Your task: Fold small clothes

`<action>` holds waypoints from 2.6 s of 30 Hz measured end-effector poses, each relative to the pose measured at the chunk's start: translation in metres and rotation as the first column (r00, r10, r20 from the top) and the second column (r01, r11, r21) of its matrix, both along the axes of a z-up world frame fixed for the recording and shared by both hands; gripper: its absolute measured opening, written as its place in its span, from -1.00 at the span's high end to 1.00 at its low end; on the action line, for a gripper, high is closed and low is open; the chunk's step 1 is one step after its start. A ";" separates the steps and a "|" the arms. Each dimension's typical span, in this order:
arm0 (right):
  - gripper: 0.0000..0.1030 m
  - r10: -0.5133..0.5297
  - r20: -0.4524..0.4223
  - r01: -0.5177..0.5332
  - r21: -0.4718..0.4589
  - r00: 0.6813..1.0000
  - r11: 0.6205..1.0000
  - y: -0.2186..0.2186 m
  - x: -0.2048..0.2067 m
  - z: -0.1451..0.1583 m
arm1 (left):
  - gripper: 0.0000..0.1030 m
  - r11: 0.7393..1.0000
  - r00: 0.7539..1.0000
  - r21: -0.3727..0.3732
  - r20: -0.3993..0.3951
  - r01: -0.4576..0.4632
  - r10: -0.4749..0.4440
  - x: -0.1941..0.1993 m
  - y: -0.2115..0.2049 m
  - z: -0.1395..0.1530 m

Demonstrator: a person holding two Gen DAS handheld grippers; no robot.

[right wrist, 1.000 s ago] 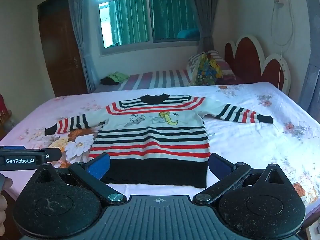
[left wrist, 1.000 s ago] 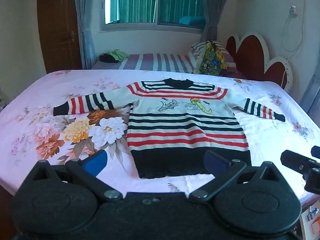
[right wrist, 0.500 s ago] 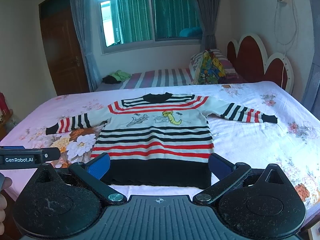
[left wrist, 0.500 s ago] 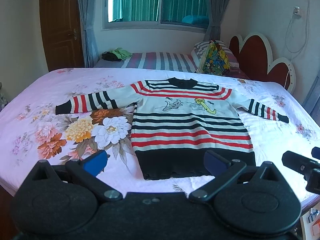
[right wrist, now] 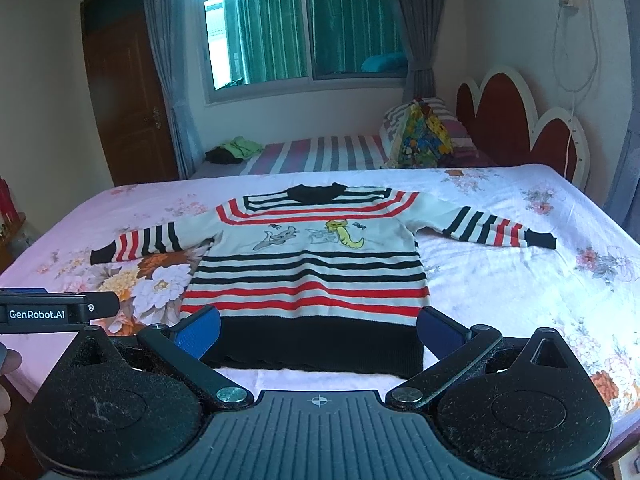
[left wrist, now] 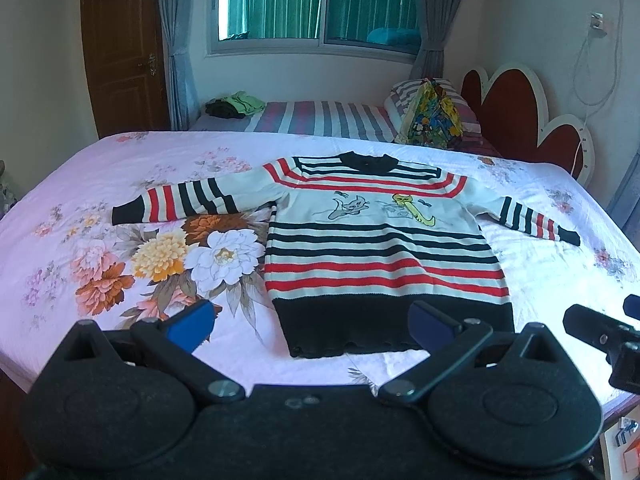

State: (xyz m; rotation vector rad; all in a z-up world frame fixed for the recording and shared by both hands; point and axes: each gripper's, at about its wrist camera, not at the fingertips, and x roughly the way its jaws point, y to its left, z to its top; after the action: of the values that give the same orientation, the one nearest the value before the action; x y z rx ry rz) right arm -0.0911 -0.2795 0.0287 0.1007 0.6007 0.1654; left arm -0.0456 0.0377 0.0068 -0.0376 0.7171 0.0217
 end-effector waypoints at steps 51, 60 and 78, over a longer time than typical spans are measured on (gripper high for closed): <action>-1.00 -0.015 -0.017 0.015 -0.014 1.000 1.000 -0.010 0.010 -0.004 | -0.99 1.000 1.000 0.006 -0.001 0.001 -0.001 0.006 -0.010 0.005; -1.00 -0.041 -0.021 0.041 -0.030 0.999 0.999 -0.016 0.029 -0.010 | -0.99 1.000 1.000 -0.001 -0.013 -0.009 0.009 0.027 -0.008 0.005; -1.00 -0.068 -0.008 0.068 -0.014 0.998 0.998 -0.045 0.106 -0.028 | -0.99 0.999 0.999 0.034 -0.041 -0.015 0.017 0.104 -0.025 -0.021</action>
State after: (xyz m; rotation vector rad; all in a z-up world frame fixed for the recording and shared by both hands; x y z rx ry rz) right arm 0.0150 -0.3250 0.0003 0.1082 0.6060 0.0949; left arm 0.0581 0.0124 -0.0139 -0.0107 0.7579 0.0498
